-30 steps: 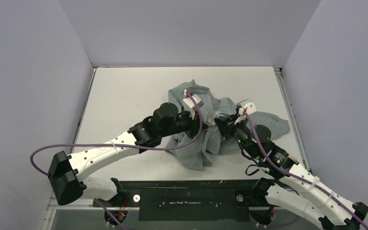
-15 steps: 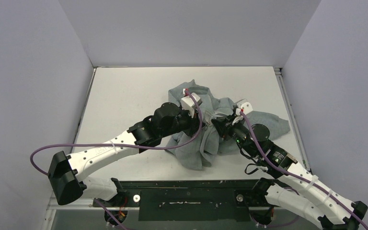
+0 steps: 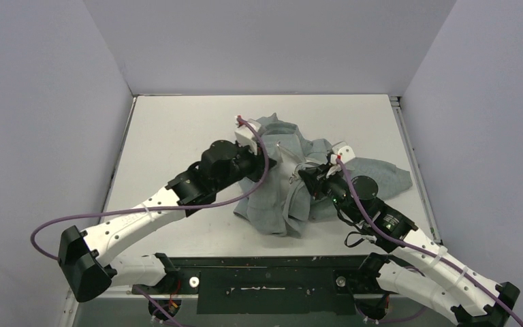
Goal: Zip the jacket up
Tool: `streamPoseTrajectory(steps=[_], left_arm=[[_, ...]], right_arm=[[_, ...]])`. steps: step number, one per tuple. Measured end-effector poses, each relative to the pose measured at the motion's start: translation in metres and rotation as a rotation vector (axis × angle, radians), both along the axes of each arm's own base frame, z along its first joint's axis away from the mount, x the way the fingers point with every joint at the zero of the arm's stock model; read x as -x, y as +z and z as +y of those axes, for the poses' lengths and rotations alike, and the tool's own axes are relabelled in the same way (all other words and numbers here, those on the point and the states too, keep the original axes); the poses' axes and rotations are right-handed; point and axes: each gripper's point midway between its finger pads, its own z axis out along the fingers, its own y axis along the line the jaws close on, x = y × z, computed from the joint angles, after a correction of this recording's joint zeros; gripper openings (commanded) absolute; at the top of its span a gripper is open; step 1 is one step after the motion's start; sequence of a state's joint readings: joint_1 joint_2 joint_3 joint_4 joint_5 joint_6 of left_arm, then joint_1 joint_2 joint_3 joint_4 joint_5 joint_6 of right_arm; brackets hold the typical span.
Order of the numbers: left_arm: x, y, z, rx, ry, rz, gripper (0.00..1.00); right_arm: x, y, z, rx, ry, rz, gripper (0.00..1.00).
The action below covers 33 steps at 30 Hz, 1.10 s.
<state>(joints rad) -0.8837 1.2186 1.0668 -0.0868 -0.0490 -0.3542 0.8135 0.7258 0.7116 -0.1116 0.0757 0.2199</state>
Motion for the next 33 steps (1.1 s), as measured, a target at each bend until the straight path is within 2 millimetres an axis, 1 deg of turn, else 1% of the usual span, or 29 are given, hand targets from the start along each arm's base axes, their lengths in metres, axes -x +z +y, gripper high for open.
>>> streamPoseTrajectory(steps=[4, 7, 8, 9, 10, 12, 14, 15, 16, 17, 18, 19, 20, 21, 22, 23, 24, 25, 27, 28, 29, 30, 31, 32, 33], left_arm=[[-0.035, 0.007, 0.046, 0.086, 0.149, 0.012, 0.00], [-0.063, 0.007, 0.074, 0.119, 0.223, 0.026, 0.00], [-0.072, 0.006, 0.081, 0.125, 0.237, 0.029, 0.00], [-0.081, 0.005, 0.087, 0.126, 0.246, 0.035, 0.00], [-0.093, 0.005, 0.092, 0.127, 0.251, 0.045, 0.00], [-0.124, 0.011, 0.100, 0.130, 0.261, 0.047, 0.00], [-0.155, 0.026, 0.108, 0.142, 0.272, 0.028, 0.00], [-0.171, 0.038, 0.112, 0.154, 0.274, 0.011, 0.00], [-0.187, 0.055, 0.115, 0.171, 0.273, -0.017, 0.00], [-0.198, 0.068, 0.118, 0.185, 0.273, -0.043, 0.00], [-0.209, 0.086, 0.121, 0.205, 0.268, -0.079, 0.00], [-0.217, 0.106, 0.124, 0.225, 0.261, -0.120, 0.00], [-0.222, 0.125, 0.127, 0.246, 0.252, -0.163, 0.00], [-0.225, 0.144, 0.129, 0.266, 0.241, -0.206, 0.00], [-0.225, 0.162, 0.131, 0.286, 0.230, -0.247, 0.00], [-0.223, 0.180, 0.134, 0.304, 0.219, -0.288, 0.00], [-0.220, 0.193, 0.135, 0.320, 0.208, -0.320, 0.00], [-0.215, 0.211, 0.137, 0.341, 0.191, -0.368, 0.00], [-0.206, 0.233, 0.140, 0.377, 0.170, -0.428, 0.00], [-0.199, 0.239, 0.142, 0.394, 0.161, -0.450, 0.00], [-0.191, 0.241, 0.144, 0.410, 0.153, -0.460, 0.00], [-0.181, 0.236, 0.145, 0.427, 0.145, -0.455, 0.00], [-0.170, 0.225, 0.146, 0.440, 0.137, -0.444, 0.00], [-0.160, 0.212, 0.146, 0.446, 0.130, -0.424, 0.00], [-0.147, 0.189, 0.145, 0.449, 0.127, -0.385, 0.00]], right_arm=[[-0.009, -0.009, -0.002, 0.005, -0.051, 0.021, 0.00], [-0.030, -0.019, -0.001, 0.032, -0.125, 0.035, 0.00], [-0.040, -0.023, -0.002, 0.054, -0.152, 0.044, 0.00], [-0.055, -0.024, -0.003, 0.079, -0.185, 0.052, 0.00], [-0.070, -0.021, -0.003, 0.087, -0.215, 0.050, 0.00], [-0.118, -0.013, -0.003, 0.101, -0.270, 0.059, 0.00], [-0.167, 0.001, -0.009, 0.083, -0.316, 0.057, 0.00], [-0.198, 0.018, -0.014, 0.064, -0.335, 0.045, 0.00], [-0.225, 0.036, -0.017, 0.039, -0.344, 0.020, 0.00], [-0.243, 0.053, -0.018, 0.018, -0.345, -0.008, 0.00], [-0.264, 0.076, -0.020, -0.005, -0.343, -0.044, 0.00], [-0.281, 0.102, -0.020, -0.030, -0.335, -0.092, 0.00], [-0.291, 0.129, -0.018, -0.054, -0.316, -0.143, 0.00], [-0.296, 0.154, -0.014, -0.074, -0.291, -0.194, 0.00], [-0.294, 0.180, -0.009, -0.095, -0.258, -0.247, 0.00], [-0.289, 0.203, -0.003, -0.113, -0.222, -0.293, 0.00], [-0.281, 0.223, 0.002, -0.130, -0.187, -0.336, 0.00], [-0.270, 0.242, 0.006, -0.149, -0.155, -0.383, 0.00], [-0.245, 0.266, 0.010, -0.174, -0.092, -0.447, 0.00], [-0.231, 0.271, 0.012, -0.182, -0.060, -0.467, 0.00], [-0.217, 0.270, 0.014, -0.186, -0.033, -0.475, 0.00], [-0.205, 0.266, 0.016, -0.185, -0.009, -0.471, 0.00], [-0.188, 0.250, 0.018, -0.183, 0.016, -0.450, 0.00], [-0.177, 0.237, 0.019, -0.178, 0.028, -0.427, 0.00], [-0.163, 0.215, 0.024, -0.168, 0.047, -0.389, 0.00]])
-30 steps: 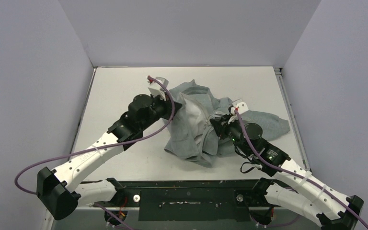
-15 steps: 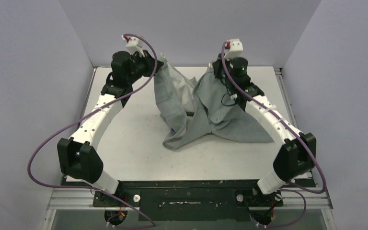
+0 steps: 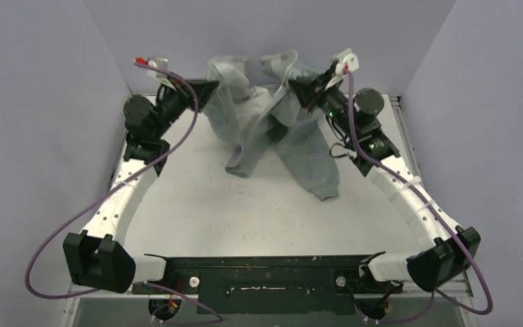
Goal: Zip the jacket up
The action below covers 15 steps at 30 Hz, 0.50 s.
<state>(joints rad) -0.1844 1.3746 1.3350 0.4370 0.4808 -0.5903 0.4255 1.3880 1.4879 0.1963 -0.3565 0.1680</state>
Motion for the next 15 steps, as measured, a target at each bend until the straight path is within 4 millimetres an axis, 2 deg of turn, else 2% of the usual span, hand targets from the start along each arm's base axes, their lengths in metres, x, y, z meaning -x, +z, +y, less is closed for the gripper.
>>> streamPoseTrajectory(steps=[2, 3, 4, 5, 6, 7, 8, 10, 11, 13, 15], left_arm=[[0.022, -0.049, -0.005, -0.007, -0.024, 0.084, 0.00], [0.034, -0.082, -0.009, -0.014, -0.040, 0.146, 0.00], [0.045, -0.117, -0.013, -0.025, -0.056, 0.218, 0.00], [0.057, -0.153, -0.016, -0.040, -0.068, 0.296, 0.00], [0.069, -0.188, -0.019, -0.058, -0.079, 0.377, 0.00], [0.080, -0.215, -0.021, -0.073, -0.085, 0.439, 0.00], [0.096, -0.249, -0.023, -0.097, -0.086, 0.522, 0.00], [0.121, -0.285, -0.025, -0.129, -0.094, 0.610, 0.00], [0.133, -0.297, -0.026, -0.143, -0.100, 0.638, 0.00], [0.147, -0.305, -0.025, -0.148, -0.098, 0.649, 0.00], [0.152, -0.302, -0.022, -0.137, -0.084, 0.640, 0.00]], right_arm=[[0.029, -0.055, 0.015, 0.040, 0.049, 0.097, 0.00], [0.041, -0.080, 0.022, 0.059, 0.073, 0.146, 0.00], [0.058, -0.120, 0.031, 0.082, 0.101, 0.225, 0.00], [0.070, -0.148, 0.036, 0.098, 0.117, 0.283, 0.00], [0.086, -0.184, 0.042, 0.119, 0.139, 0.362, 0.00], [0.101, -0.219, 0.045, 0.140, 0.151, 0.444, 0.00], [0.115, -0.253, 0.045, 0.161, 0.152, 0.524, 0.00], [0.143, -0.307, 0.045, 0.204, 0.149, 0.663, 0.00], [0.155, -0.329, 0.045, 0.223, 0.138, 0.722, 0.00], [0.177, -0.359, 0.044, 0.255, 0.121, 0.808, 0.00], [0.193, -0.375, 0.045, 0.260, 0.106, 0.868, 0.00]])
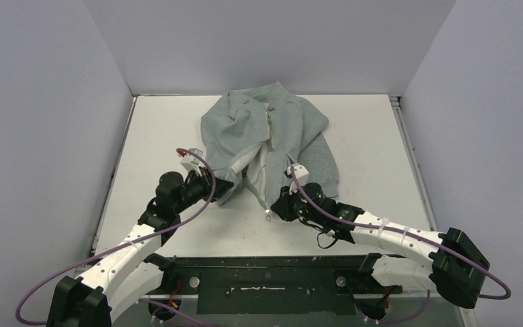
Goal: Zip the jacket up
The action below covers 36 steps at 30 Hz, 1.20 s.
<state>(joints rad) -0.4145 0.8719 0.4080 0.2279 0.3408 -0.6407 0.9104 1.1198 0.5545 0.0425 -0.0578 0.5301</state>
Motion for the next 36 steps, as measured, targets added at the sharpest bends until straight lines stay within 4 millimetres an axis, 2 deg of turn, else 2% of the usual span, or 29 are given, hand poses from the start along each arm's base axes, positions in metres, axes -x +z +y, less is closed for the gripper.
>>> streamPoseTrajectory(steps=[5, 11, 14, 22, 27, 36], left_arm=[[-0.002, 0.002, 0.003, 0.002, 0.029, -0.007, 0.00], [-0.004, -0.022, -0.002, -0.032, 0.018, 0.065, 0.00], [-0.003, -0.030, -0.004, -0.042, 0.012, 0.093, 0.00], [-0.003, -0.030, -0.006, -0.036, 0.008, 0.091, 0.00], [-0.003, -0.032, -0.006, -0.026, 0.011, 0.096, 0.00], [-0.001, -0.036, -0.006, -0.019, 0.012, 0.094, 0.00]], right_arm=[[0.003, -0.018, -0.006, 0.012, -0.083, 0.079, 0.00], [0.014, -0.076, -0.014, 0.178, -0.081, 0.223, 0.00], [0.019, -0.087, -0.015, 0.204, -0.065, 0.256, 0.04], [0.015, -0.072, 0.003, 0.174, -0.011, 0.245, 0.25], [0.014, -0.061, 0.003, 0.189, 0.000, 0.237, 0.35], [0.015, -0.020, -0.008, 0.204, -0.016, 0.217, 0.38]])
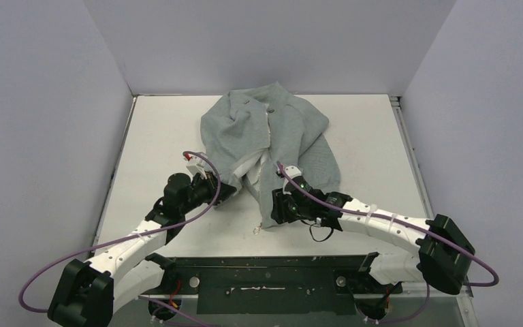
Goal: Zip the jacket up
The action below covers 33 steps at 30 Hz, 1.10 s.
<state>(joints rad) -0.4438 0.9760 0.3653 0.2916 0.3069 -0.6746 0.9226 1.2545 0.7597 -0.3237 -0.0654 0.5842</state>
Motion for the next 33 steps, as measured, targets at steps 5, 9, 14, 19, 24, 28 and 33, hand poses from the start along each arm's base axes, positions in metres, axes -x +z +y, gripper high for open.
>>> streamPoseTrajectory(steps=[5, 9, 14, 19, 24, 28, 33], left_arm=[[0.003, -0.007, 0.002, -0.003, 0.003, 0.013, 0.00], [0.004, -0.008, 0.003, 0.000, 0.013, 0.015, 0.00], [0.003, 0.001, 0.008, 0.005, 0.045, -0.011, 0.00], [0.003, 0.009, 0.018, 0.005, 0.086, -0.037, 0.00], [0.003, 0.010, 0.023, -0.001, 0.108, -0.036, 0.00], [0.003, 0.008, 0.024, -0.004, 0.110, -0.030, 0.00], [0.004, 0.006, 0.025, -0.009, 0.111, -0.021, 0.00]], right_arm=[[-0.003, 0.031, 0.010, -0.036, -0.011, -0.004, 0.40], [0.001, 0.045, 0.027, -0.042, -0.037, 0.022, 0.47], [0.015, 0.032, 0.047, 0.048, -0.065, 0.055, 0.59], [0.022, -0.003, 0.037, 0.194, -0.117, 0.093, 0.65], [0.013, -0.015, 0.027, 0.282, -0.164, 0.092, 0.67], [0.010, -0.011, 0.033, 0.268, -0.173, 0.094, 0.67], [0.022, -0.003, 0.037, 0.201, -0.200, 0.113, 0.72]])
